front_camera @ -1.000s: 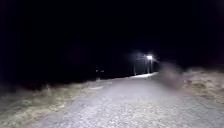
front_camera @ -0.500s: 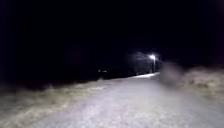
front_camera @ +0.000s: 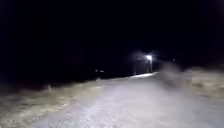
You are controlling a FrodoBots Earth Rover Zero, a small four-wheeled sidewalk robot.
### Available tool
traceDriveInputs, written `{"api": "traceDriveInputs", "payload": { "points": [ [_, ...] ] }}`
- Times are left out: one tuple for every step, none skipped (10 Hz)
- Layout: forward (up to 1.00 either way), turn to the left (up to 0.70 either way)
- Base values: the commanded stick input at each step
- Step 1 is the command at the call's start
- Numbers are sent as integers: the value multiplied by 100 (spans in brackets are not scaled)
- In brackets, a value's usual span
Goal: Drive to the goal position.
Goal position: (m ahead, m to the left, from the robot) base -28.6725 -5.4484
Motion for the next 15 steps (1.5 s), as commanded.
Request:
{"api": "traceDriveInputs", "payload": {
  "points": [
    [-100, 40],
    [-100, 40],
    [-83, 32],
    [-79, 30],
    [-78, 29],
    [-78, 29],
    [-78, 29],
    [-74, 29],
    [-58, 41],
    [1, 20],
    [3, 10],
    [5, 1],
    [5, 1],
    [0, 5],
    [4, 2]
  ]
}}
